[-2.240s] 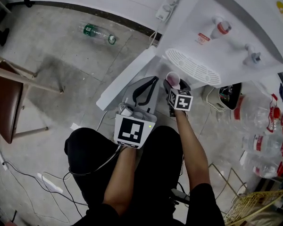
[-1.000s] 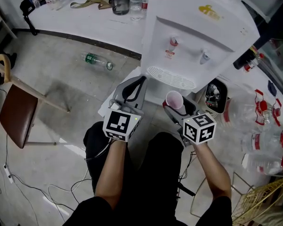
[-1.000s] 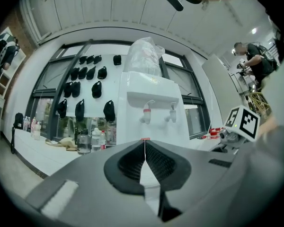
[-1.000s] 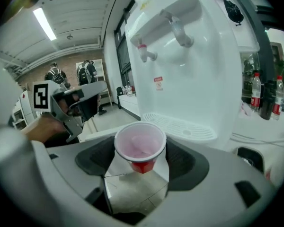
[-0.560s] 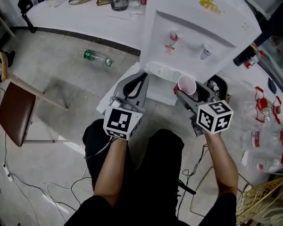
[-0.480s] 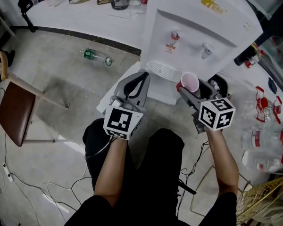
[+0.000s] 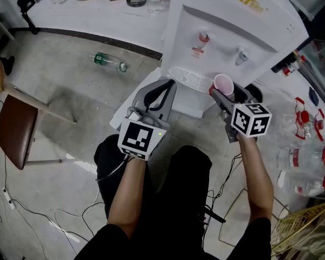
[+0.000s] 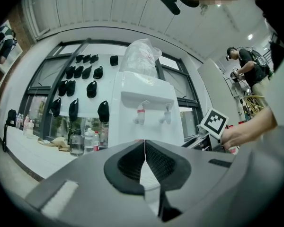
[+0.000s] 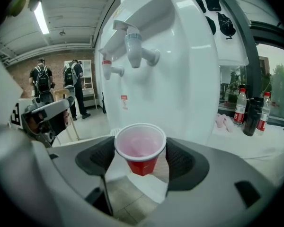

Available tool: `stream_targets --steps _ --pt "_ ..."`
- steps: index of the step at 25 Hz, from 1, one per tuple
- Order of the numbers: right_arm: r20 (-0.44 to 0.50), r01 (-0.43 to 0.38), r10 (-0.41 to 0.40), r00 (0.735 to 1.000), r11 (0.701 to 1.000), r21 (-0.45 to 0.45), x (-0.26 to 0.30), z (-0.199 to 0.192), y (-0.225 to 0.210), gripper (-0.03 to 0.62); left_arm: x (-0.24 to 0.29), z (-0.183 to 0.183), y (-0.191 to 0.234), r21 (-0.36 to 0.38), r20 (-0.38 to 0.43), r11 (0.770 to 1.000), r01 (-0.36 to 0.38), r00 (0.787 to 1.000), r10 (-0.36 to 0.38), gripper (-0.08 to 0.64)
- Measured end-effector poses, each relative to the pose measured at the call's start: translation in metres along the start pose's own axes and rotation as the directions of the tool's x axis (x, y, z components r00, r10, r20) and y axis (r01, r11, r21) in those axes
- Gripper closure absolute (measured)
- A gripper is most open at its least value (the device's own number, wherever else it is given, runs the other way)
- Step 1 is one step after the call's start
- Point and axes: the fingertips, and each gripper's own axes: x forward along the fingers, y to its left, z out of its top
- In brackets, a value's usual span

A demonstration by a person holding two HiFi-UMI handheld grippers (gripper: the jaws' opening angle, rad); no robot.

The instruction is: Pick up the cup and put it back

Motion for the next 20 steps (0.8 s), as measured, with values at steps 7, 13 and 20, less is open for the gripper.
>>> stream_targets --steps 7,13,20 --pt "0.006 0.002 -0.002 1.0 1.0 -0.009 0.0079 0.0014 -0.0011 0.267 0.0049 -0.0018 -0.0016 -0.013 0.004 1.0 0.0 1.0 0.0 0.552" --pt "0.007 0.008 -0.008 1.0 0.999 -0.034 0.0085 0.0001 -0.0001 0.265 0.0022 -0.0009 -0.0029 -0.013 0.009 1.0 -0.001 1.0 0.001 0.552" --pt "0.023 0.03 -0.029 0.999 0.998 -0.06 0.0102 0.0015 -0.0003 0.262 0.0002 -0.0013 -0.0033 -0.013 0.007 1.0 0.002 1.0 -0.002 0.552"
